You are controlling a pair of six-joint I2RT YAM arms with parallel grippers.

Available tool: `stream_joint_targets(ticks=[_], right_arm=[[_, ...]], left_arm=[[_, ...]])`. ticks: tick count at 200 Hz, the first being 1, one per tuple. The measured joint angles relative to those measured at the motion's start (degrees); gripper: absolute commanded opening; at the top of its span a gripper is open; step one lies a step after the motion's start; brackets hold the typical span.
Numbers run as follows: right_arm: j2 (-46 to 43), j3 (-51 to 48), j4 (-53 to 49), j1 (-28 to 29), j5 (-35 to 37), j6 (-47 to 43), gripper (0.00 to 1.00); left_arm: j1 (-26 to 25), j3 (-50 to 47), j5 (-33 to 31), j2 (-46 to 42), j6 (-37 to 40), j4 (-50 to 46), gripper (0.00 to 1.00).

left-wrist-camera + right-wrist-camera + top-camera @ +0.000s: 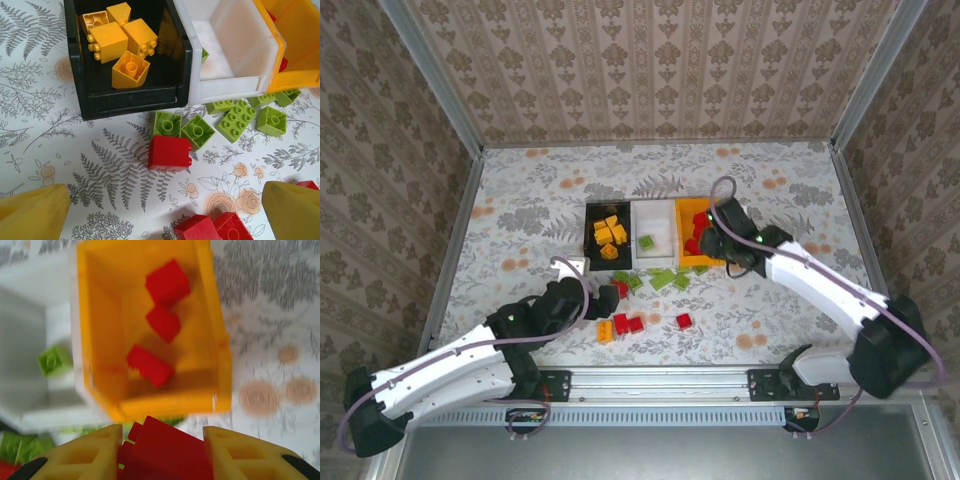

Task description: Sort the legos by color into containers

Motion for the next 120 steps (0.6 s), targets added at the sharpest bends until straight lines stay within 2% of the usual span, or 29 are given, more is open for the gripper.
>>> stream_joint_targets(ticks=[40, 45, 61, 90, 120], right_arm=[[14.6, 9.7, 3.6, -4.7, 1.7, -1.5, 0.37], [15.7, 10.4, 3.6, -5.1, 1.8, -1.7, 0.41], [18.6, 12.8, 3.5, -6.2, 1.8, -2.1, 0.61], [19.8, 15.2, 3.3, -6.4, 1.4, -3.2, 0.73], [16.0, 12.0, 3.8, -4.8, 0.0, -3.0, 0.75]], left_arm=[[0.0, -1.4, 0.0, -3.0, -1.7, -2.0, 1.0], [0.0, -1.7, 0.0, -3.4, -1.9, -2.0, 1.0], [0.0, -2.5, 0.0, -4.6, -2.3, -2.2, 1.0], [0.1, -3.0, 0.0, -5.5, -3.0, -2.7, 1.0], [0.1, -3.1, 0.0, -5.5, -3.0, -2.7, 1.0]])
